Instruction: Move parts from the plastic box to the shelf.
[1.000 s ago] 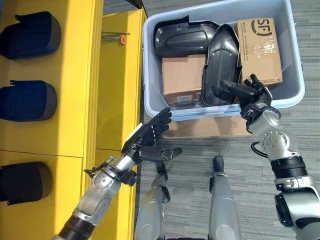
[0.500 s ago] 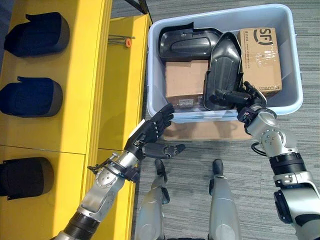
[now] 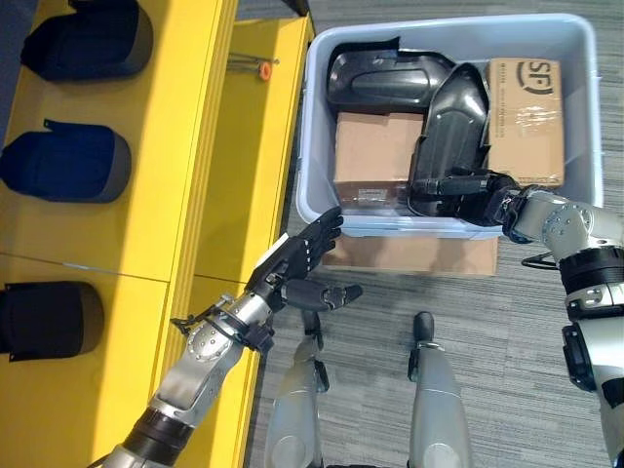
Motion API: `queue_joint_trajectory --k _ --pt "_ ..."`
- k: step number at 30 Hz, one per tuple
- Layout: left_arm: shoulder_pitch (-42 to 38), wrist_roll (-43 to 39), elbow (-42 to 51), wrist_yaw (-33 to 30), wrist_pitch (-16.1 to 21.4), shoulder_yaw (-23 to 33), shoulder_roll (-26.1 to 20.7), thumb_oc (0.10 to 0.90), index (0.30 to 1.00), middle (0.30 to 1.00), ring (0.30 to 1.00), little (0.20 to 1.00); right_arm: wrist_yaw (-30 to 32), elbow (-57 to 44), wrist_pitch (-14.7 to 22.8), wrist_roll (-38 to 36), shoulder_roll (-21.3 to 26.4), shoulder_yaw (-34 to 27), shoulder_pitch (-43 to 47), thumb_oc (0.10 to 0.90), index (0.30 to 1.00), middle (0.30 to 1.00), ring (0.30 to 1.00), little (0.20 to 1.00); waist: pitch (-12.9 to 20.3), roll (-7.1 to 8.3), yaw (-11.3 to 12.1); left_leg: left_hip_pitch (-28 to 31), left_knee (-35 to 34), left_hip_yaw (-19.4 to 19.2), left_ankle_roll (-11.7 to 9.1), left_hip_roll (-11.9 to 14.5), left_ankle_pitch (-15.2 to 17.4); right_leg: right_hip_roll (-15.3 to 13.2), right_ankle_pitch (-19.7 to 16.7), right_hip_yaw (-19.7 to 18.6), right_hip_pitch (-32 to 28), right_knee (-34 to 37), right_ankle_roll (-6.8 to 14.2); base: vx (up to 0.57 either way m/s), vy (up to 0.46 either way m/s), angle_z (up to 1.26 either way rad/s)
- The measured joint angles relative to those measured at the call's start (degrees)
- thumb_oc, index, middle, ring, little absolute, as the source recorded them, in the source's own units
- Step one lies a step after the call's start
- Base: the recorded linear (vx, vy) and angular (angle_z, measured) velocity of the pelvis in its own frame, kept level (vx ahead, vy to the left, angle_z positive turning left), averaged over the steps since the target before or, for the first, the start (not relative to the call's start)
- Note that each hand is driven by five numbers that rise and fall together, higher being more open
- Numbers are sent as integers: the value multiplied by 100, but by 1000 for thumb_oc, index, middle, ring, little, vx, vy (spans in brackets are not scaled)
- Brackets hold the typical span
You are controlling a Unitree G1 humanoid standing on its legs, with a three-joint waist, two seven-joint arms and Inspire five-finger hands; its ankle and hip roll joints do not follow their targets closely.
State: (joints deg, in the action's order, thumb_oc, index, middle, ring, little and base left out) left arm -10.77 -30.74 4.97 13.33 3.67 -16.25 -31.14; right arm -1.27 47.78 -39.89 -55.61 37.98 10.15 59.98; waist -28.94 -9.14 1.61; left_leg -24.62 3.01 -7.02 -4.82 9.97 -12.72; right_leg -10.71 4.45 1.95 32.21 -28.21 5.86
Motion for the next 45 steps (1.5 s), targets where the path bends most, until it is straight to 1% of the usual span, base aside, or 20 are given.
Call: queue_joint_trajectory --k 2,3,4,5,7,8,10,13,14,15,17,19,22,24,26,33,37,40,42,45 --pt "-16 -1 -2 3 5 2 -38 900 1000 1000 1000 1000 77 290 -22 -484 -59 83 1 900 1000 1000 1000 1000 4 -15 89 -31 0 11 12 -6 -17 -8 26 10 44 -46 -18 2 -2 4" --pt "-10 -1 -7 3 6 -29 -119 900 1000 1000 1000 1000 87 513 -19 -886 -96 67 36 900 1000 1000 1000 1000 4 -16 144 -31 0 16 4 -14 -19 -19 44 13 48 -71 -21 1 11 4" --pt "-5 -2 -7 8 11 -45 -174 900 1000 1000 1000 1000 79 580 -19 -1022 -145 68 7 900 1000 1000 1000 1000 3 -17 163 -31 0 15 4 -17 -19 -23 50 16 49 -75 -23 0 13 4" --pt "5 -6 -30 27 18 -57 -277 900 1000 1000 1000 1000 45 727 -13 -1341 -183 48 5 900 1000 1000 1000 1000 1 -29 189 -30 1 20 -1 -38 -23 -49 73 26 52 -102 -22 0 11 7" --pt "13 -41 -40 62 37 -74 -362 900 1000 1000 1000 1000 40 857 28 -1606 -221 9 -32 900 1000 1000 1000 1000 0 -45 194 -29 1 44 -38 -78 -49 -97 117 34 63 -155 -9 0 16 12" --pt "37 -41 -55 108 81 -95 -410 900 1000 1000 1000 1000 33 898 88 -1804 -265 -5 -81 900 1000 1000 1000 1000 -1 -105 199 -22 3 57 -36 -127 -48 -150 154 34 69 -224 12 0 35 9" --pt "98 -59 -111 148 216 -132 -423 900 1000 1000 1000 1000 54 965 318 -2129 -413 -53 -219 900 1000 1000 1000 1000 31 -153 235 -7 3 45 -25 -151 -41 -177 170 19 84 -256 15 1 44 4" --pt "197 -67 -123 302 382 -159 -458 900 1000 1000 1000 1000 60 948 724 -2401 -644 -195 -501 900 1000 1000 1000 1000 36 -162 236 70 2 37 -1 -215 -25 -244 251 -13 83 -391 11 6 34 5" --pt "251 -120 -122 357 465 -169 -465 900 1000 1000 1000 1000 146 870 913 -2514 -677 -197 -594 900 1000 1000 1000 1000 68 -210 234 75 0 43 -3 -225 -25 -261 282 -11 86 -427 13 9 35 4" --pt "273 -186 -122 363 509 -173 -465 900 1000 1000 1000 1000 209 870 1016 -2562 -702 -202 -605 900 1000 1000 1000 1000 87 -237 236 75 0 42 -3 -227 -24 -264 295 -13 93 -435 -8 12 45 3" --pt "342 -277 -124 368 559 -194 -465 900 1000 1000 1000 1000 459 872 1408 -2542 -828 -260 -612 900 1000 1000 1000 1000 145 -322 233 74 -11 40 -14 -229 -16 -266 322 -26 128 -479 -21 0 40 0" --pt "361 -277 -124 392 586 -226 -459 900 1000 1000 1000 1000 661 872 1708 -2426 -899 -283 -612 900 1000 1000 1000 1000 185 -379 230 68 -37 36 -24 -229 -8 -260 323 -34 166 -500 -24 -2 34 -2" --pt "360 -277 -124 451 648 -274 -457 900 1000 1000 1000 1000 828 871 1918 -2249 -968 -301 -611 900 1000 1000 1000 1000 187 -383 228 64 -37 -3 -23 -231 -9 -244 323 -113 236 -538 -26 4 36 -10" --pt "334 -277 -124 466 654 -328 -457 900 1000 1000 1000 1000 918 860 2118 -2002 -1015 -302 -611 900 1000 1000 1000 1000 187 -383 201 63 -36 -40 -3 -241 -30 -244 320 -163 273 -558 -17 4 24 -8" --pt "283 -277 -123 467 654 -390 -456 900 1000 1000 1000 1000 966 836 2199 -1848 -1013 -303 -596 900 1000 1000 1000 1000 187 -383 186 62 -37 -39 -3 -239 -32 -243 312 -161 275 -558 0 2 18 -1" --pt "267 -281 -112 440 653 -394 -455 900 1000 1000 1000 1000 1260 423 2240 -1234 -912 -303 -595 900 1000 1000 1000 1000 186 -382 167 5 -35 -49 -16 -241 -22 -242 317 -174 330 -555 -9 0 0 0" --pt "304 -282 -82 431 652 -387 -455 900 1000 1000 1000 1000 1424 219 2167 -1050 -657 -304 -593 900 1000 1000 1000 1000 181 -374 173 -9 -36 -53 -14 -237 -24 -232 294 -168 317 -511 7 0 0 0" --pt "294 -281 -58 356 649 -387 -452 900 1000 1000 1000 1000 1498 -8 2124 -774 -377 -313 -567 900 1000 1000 1000 1000 175 -365 156 -12 -33 -80 -6 -231 -30 -221 249 -169 277 -423 17 0 0 0" --pt "290 -281 -14 307 647 -377 -453 900 1000 1000 1000 1000 1584 -27 2128 -734 -174 -318 -532 900 1000 1000 1000 1000 168 -354 157 -3 -32 -87 -4 -223 -31 -211 199 -166 246 -368 55 0 0 0" --pt "300 -281 53 205 632 -373 -456 900 1000 1000 1000 1000 1713 -25 2113 -727 255 -428 -532 900 1000 1000 1000 1000 134 -306 152 56 -32 -103 13 -220 -19 -201 143 -166 148 -259 66 7 -2 -3"
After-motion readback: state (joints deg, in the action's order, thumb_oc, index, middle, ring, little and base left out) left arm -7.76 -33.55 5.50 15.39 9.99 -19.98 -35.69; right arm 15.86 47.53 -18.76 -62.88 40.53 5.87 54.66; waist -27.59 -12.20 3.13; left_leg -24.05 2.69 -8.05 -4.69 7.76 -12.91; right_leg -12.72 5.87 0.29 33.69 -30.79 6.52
